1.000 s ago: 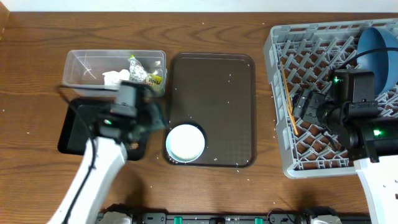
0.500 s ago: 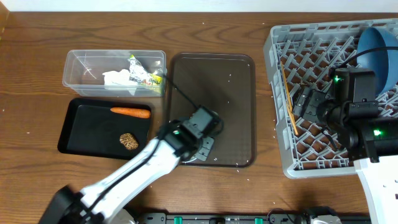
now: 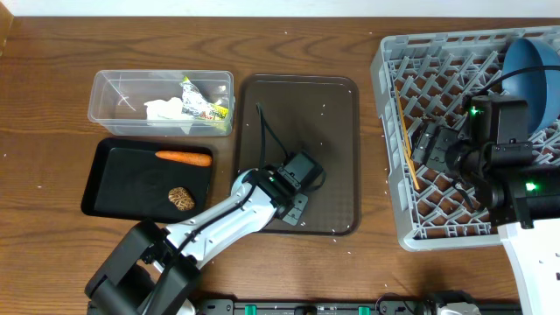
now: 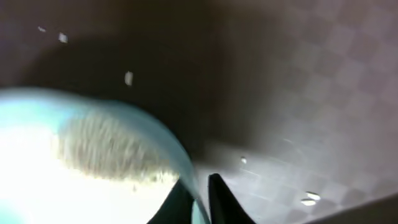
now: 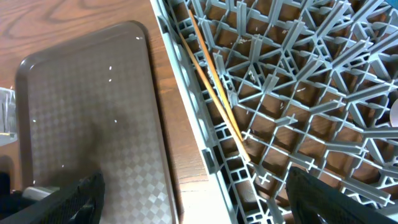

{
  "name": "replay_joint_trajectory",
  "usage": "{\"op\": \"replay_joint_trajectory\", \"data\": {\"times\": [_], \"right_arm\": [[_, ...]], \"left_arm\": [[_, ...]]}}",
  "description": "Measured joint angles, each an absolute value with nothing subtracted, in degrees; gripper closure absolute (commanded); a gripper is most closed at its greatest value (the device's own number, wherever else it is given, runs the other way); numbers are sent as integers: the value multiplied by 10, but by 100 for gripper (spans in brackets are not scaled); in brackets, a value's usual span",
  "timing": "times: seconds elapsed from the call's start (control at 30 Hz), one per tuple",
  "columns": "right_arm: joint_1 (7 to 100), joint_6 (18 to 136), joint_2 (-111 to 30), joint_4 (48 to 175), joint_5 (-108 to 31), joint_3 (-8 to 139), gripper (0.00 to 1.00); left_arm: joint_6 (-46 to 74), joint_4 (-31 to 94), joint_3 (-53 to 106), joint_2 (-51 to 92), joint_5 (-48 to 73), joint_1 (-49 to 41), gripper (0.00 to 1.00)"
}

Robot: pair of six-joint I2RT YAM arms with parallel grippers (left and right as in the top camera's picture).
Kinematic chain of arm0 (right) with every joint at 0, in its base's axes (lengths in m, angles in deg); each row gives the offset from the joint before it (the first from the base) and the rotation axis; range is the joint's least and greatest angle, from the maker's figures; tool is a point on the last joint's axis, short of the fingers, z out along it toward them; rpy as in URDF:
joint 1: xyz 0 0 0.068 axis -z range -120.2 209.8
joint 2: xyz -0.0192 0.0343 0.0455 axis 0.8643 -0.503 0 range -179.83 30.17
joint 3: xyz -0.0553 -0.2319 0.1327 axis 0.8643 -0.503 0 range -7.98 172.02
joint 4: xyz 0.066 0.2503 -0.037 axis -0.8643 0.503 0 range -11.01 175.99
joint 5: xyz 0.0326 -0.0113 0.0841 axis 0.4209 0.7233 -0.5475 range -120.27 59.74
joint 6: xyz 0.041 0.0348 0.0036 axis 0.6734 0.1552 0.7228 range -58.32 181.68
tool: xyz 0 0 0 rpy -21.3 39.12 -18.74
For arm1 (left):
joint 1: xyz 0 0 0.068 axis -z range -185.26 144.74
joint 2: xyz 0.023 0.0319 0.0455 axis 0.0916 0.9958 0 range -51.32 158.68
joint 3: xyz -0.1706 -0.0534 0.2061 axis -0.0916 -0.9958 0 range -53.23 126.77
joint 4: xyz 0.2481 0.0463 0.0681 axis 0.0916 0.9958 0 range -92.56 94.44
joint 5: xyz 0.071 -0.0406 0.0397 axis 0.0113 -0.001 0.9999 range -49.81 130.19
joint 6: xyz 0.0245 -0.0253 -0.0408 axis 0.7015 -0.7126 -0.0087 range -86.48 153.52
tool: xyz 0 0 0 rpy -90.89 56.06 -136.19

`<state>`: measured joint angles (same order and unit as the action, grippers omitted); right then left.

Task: Sort waste into correct bins and load items into the dishwasher rack
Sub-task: 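Grasp the rim of the light-blue rice bowl with the left gripper, then tip the bowl over the black tray with the left gripper to empty rice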

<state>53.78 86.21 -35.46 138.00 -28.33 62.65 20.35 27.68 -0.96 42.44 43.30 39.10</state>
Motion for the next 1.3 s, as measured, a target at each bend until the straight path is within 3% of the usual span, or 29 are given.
{"op": "replay_joint_trajectory", "data": {"times": [0.4,0.53,0.73,0.97,1.13,1.3], "right_arm": [[538,862,-355,1381,-283,627,13],[538,862,-355,1383,-283,627,13],[538,862,-355,1384,-283,627,13],[538,862,-355,1386,-283,627,13],[538,862,-355,1387,-283,627,13],[538,862,-356,1387,-283,627,13]], "left_arm": [[216,272,-10,440,451,391,89],[218,271,-10,467,456,391,94],[222,298,-2,465,465,391,93],[219,369,26,368,454,373,95],[218,396,44,241,424,291,94],[218,410,45,171,310,118,94]]}}
